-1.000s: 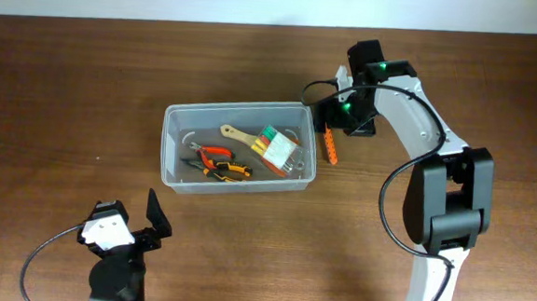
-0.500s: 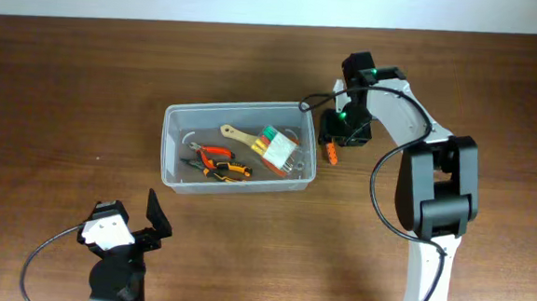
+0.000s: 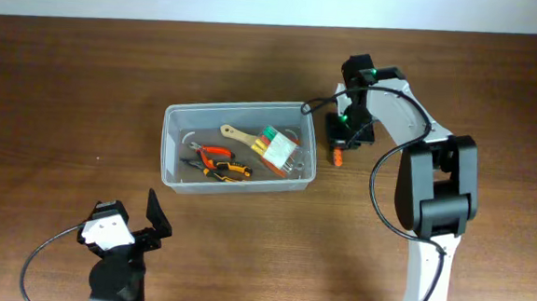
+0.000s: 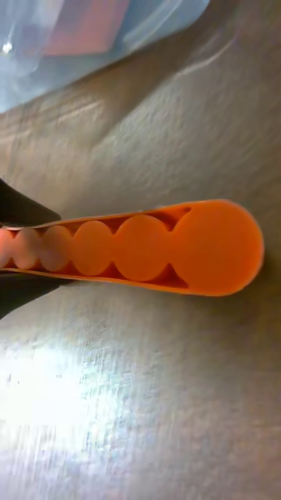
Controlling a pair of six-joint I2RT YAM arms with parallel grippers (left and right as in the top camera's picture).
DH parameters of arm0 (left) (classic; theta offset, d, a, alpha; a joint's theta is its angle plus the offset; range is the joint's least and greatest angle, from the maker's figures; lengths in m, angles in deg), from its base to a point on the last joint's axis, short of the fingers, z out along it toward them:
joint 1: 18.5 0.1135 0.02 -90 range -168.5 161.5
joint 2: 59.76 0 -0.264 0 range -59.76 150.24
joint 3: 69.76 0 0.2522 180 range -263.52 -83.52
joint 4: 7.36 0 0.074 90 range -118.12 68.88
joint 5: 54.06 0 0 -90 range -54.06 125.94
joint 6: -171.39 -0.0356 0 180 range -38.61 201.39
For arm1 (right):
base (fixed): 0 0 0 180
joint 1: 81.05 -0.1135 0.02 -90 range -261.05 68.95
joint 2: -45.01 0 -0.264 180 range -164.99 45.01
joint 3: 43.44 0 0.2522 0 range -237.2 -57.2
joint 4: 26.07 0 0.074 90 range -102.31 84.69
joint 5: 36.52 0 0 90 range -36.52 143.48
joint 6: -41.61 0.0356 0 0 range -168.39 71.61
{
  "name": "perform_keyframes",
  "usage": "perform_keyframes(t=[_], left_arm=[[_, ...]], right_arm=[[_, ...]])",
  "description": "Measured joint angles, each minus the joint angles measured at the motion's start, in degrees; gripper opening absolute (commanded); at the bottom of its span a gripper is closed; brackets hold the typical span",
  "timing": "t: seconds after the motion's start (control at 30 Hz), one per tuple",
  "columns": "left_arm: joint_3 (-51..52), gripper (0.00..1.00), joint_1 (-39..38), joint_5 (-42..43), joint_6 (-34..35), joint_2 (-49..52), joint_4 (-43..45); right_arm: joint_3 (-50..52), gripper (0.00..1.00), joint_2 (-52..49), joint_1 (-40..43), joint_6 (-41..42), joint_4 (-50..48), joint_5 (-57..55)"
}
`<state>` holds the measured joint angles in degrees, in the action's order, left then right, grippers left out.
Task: Pack container
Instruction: 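Grasp the orange bit holder strip with the right gripper, then place the orange strip into the container and release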
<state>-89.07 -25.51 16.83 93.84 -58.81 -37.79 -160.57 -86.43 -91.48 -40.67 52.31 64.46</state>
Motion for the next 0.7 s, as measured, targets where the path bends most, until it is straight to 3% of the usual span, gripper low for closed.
perform_keyframes(t=[0.13,0.27,0.47,0.7], left_arm=[[0.00,0.99,0.00,0.00,0.00,0.00,0.00],[0.00,0.99,0.00,0.02,0.00,0.00,0.00],[0.00,0.99,0.00,0.02,0.00,0.00,0.00],[0.00,0.99,0.00,0.00,0.00,0.00,0.00]], right_arm=[[-6.14,0.04,0.00,0.44,0.02,9.49,-1.92],[-19.80,0.04,0.98,0.52,-0.24,16.96,-3.02],[-35.76,0.04,8.92,-5.73,-5.90,20.20,-4.07],[-35.71,0.04,11.67,-19.89,-18.40,17.07,-3.72]])
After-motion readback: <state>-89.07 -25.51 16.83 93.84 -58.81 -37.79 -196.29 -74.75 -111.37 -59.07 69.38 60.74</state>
